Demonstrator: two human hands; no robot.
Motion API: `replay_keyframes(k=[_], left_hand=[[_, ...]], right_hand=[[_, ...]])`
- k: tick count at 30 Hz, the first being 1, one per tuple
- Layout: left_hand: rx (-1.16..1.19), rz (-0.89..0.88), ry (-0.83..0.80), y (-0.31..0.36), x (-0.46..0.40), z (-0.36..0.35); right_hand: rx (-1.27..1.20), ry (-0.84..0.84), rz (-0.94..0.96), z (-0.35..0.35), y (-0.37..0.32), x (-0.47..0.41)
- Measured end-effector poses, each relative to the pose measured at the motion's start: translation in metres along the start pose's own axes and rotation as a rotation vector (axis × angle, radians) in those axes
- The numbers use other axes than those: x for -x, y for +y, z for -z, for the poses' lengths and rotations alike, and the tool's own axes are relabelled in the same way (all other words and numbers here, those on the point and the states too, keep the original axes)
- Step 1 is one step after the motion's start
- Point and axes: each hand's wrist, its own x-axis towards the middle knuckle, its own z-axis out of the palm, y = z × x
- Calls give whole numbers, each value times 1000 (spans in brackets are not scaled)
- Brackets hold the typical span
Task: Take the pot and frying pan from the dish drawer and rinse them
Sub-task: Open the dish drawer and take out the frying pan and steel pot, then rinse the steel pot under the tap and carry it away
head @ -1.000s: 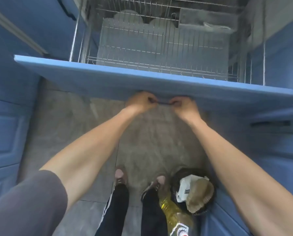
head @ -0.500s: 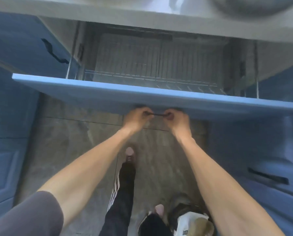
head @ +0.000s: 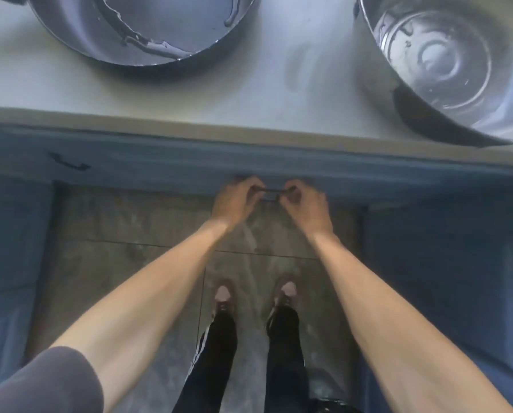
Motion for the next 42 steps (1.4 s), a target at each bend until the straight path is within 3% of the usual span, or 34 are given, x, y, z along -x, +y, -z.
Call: replay_keyframes(k=[8,12,15,18,20,23,24,29,39,42], left_hand=[[-94,33,-59,0,-22,11],[-98,93,-146,-3,-23,12],[-21,177,-267,29,7,22],[4,55,-36,97,63,81],[209,1,125,143,81,140],[256,-58,223,182,67,211],[221,-78,206,194,56,225],[67,-106,27,232,0,241],[120,-142,-166,249,-48,251],[139,-212,-160,277,-71,258]], right_hand=[[-2,-55,37,6,4,-23],[124,-235,-16,13,-7,-22],[-83,-419,2,68,-13,20],[-346,-532,25,176,-13,86],[-522,-418,-31,264,-10,118],[-601,71,-55,365,11,117],[-566,155,-61,389,14,105],[-371,5,-86,413,3,36],[-342,-8,-197,412,-12,26],[-420,105,-195,436,-11,40]])
